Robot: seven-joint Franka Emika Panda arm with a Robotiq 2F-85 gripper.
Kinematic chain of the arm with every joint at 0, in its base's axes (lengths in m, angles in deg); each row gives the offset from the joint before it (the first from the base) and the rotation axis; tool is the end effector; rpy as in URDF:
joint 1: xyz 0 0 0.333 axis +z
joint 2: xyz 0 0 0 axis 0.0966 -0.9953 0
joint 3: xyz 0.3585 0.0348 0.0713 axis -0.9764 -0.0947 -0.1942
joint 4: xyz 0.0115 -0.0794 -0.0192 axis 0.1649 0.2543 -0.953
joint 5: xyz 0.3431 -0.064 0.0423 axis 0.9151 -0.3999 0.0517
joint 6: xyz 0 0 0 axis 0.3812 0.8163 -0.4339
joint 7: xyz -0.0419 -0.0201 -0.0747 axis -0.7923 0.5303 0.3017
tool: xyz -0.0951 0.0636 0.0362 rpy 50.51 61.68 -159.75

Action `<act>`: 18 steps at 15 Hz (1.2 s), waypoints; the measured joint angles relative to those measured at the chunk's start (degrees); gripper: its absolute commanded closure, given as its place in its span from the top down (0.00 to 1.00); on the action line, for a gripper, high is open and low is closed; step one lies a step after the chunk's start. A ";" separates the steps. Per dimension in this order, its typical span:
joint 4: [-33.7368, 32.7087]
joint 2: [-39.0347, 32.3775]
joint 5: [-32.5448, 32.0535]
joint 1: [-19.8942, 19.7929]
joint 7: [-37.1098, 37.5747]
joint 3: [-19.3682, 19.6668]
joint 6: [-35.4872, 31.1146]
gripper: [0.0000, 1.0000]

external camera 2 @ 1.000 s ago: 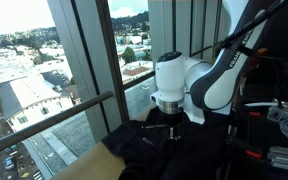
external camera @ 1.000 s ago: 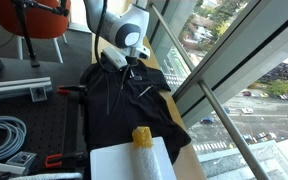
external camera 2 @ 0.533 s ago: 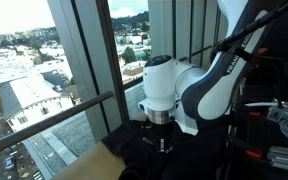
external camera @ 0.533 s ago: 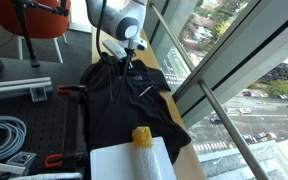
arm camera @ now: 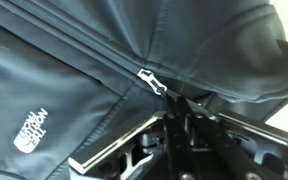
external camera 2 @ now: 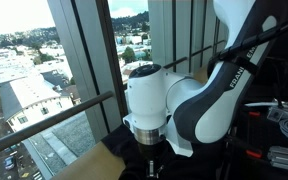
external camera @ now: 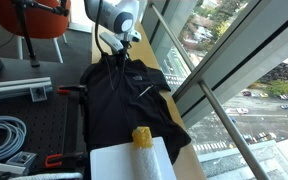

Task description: Zip up the jumper

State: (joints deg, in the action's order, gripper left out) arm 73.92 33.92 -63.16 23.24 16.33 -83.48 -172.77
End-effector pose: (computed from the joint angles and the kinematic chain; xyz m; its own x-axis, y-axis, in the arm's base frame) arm 0.5333 0.3812 0.1701 0.8078 0.5882 0.0380 0.5861 -0.8084 0.0542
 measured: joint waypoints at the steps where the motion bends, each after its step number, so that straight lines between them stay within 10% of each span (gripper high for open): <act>1: -0.66 -0.28 0.01 0.49 -0.01 -0.45 0.17 0.02; 18: -5.17 -0.92 0.06 3.60 -1.98 -2.60 3.78 0.02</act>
State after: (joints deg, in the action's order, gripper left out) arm 68.74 33.00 -63.10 26.83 14.35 -86.08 -168.99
